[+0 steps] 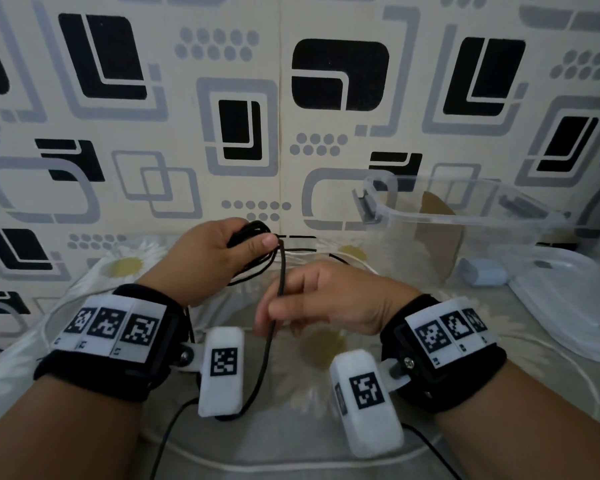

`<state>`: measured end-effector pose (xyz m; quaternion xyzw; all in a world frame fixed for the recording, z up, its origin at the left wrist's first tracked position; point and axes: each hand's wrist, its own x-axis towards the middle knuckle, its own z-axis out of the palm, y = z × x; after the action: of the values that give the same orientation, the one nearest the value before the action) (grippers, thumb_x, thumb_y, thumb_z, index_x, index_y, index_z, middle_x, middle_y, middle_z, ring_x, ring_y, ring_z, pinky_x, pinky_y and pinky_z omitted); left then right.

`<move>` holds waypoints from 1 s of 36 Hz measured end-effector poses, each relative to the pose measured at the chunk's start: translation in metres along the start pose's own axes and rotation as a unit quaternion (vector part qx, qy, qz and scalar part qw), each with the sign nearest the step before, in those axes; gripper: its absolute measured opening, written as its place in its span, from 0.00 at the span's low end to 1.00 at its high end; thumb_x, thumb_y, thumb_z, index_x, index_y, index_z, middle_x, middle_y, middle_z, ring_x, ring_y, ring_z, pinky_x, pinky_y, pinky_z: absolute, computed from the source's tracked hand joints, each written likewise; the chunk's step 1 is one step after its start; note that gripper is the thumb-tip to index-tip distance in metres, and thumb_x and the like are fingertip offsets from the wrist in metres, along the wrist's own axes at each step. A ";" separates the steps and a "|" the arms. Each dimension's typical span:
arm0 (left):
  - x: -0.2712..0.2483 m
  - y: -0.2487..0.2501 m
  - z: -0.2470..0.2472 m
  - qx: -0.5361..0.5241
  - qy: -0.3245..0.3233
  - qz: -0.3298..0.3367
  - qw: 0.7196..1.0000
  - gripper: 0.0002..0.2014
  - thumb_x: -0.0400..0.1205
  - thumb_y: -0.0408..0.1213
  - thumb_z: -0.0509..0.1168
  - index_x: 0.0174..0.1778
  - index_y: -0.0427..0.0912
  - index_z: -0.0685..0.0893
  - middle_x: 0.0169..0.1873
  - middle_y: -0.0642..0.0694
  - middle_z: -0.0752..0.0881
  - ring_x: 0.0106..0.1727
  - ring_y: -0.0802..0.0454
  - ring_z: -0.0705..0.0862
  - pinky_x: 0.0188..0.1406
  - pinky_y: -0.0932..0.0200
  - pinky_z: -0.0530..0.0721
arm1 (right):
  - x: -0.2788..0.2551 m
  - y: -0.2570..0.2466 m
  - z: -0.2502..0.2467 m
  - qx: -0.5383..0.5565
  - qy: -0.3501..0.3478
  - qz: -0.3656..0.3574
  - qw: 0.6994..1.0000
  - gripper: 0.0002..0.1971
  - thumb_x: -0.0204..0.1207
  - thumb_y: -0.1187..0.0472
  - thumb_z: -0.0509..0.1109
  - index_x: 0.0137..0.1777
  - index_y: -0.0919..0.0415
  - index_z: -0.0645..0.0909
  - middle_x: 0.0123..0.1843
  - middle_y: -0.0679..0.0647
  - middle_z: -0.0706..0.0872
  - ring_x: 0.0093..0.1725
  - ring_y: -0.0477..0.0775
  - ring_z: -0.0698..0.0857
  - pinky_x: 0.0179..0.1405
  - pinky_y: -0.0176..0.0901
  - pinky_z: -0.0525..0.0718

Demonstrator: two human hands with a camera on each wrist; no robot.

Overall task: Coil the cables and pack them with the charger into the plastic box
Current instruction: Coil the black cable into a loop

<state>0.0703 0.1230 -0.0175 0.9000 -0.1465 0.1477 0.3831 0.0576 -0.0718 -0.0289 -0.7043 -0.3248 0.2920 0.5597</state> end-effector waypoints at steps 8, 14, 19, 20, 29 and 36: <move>-0.001 -0.001 -0.003 0.000 -0.011 -0.046 0.999 0.33 0.66 0.69 0.58 0.45 0.39 0.84 0.17 0.54 0.75 0.18 0.62 0.71 0.20 0.71 0.69 | 0.002 0.002 0.001 -0.020 -0.101 0.075 0.992 0.06 0.83 0.69 0.63 0.48 0.62 0.81 0.47 0.56 0.87 0.42 0.49 0.87 0.37 0.37 0.81; 0.003 -0.009 -0.001 -0.035 0.028 -0.106 0.993 0.28 0.76 0.67 0.58 0.34 0.42 0.81 0.16 0.56 0.72 0.20 0.54 0.70 0.27 0.57 0.68 | 0.008 0.007 -0.006 -0.075 0.088 0.086 0.990 0.08 0.85 0.64 0.61 0.46 0.60 0.79 0.42 0.55 0.89 0.40 0.51 0.88 0.35 0.38 0.83; 0.004 -0.013 -0.002 -0.132 0.029 -0.128 0.983 0.26 0.80 0.65 0.59 0.30 0.45 0.72 0.18 0.56 0.68 0.19 0.54 0.64 0.25 0.59 0.62 | 0.015 0.012 -0.020 0.017 0.332 -0.016 0.943 0.08 0.84 0.63 0.65 0.42 0.57 0.80 0.30 0.50 0.86 0.28 0.47 0.85 0.28 0.39 0.81; 0.004 -0.012 -0.001 -0.153 0.018 -0.127 0.980 0.26 0.80 0.65 0.60 0.30 0.45 0.71 0.18 0.56 0.67 0.19 0.55 0.63 0.23 0.60 0.62 | 0.015 0.012 -0.023 0.021 0.375 -0.031 0.926 0.07 0.83 0.63 0.66 0.42 0.56 0.80 0.29 0.49 0.83 0.25 0.46 0.81 0.26 0.39 0.80; 0.000 0.004 0.000 -0.308 -0.036 -0.139 0.940 0.21 0.86 0.54 0.57 0.33 0.43 0.73 0.21 0.52 0.60 0.22 0.55 0.56 0.25 0.58 0.52 | 0.015 0.019 -0.037 -0.055 0.473 -0.072 0.877 0.08 0.78 0.61 0.72 0.39 0.51 0.80 0.33 0.46 0.78 0.33 0.43 0.75 0.39 0.35 0.75; 0.001 0.005 -0.002 -0.413 -0.053 -0.164 0.894 0.22 0.87 0.54 0.54 0.29 0.46 0.72 0.19 0.53 0.58 0.18 0.56 0.55 0.24 0.61 0.63 | 0.017 0.024 -0.034 -0.060 0.441 -0.048 0.894 0.05 0.79 0.60 0.71 0.41 0.53 0.82 0.34 0.47 0.80 0.32 0.39 0.77 0.36 0.30 0.75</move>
<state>0.0688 0.1208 -0.0125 0.6785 -0.0649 -0.0392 0.7307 0.0974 -0.0825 -0.0461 -0.7767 -0.0950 -0.0961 0.6152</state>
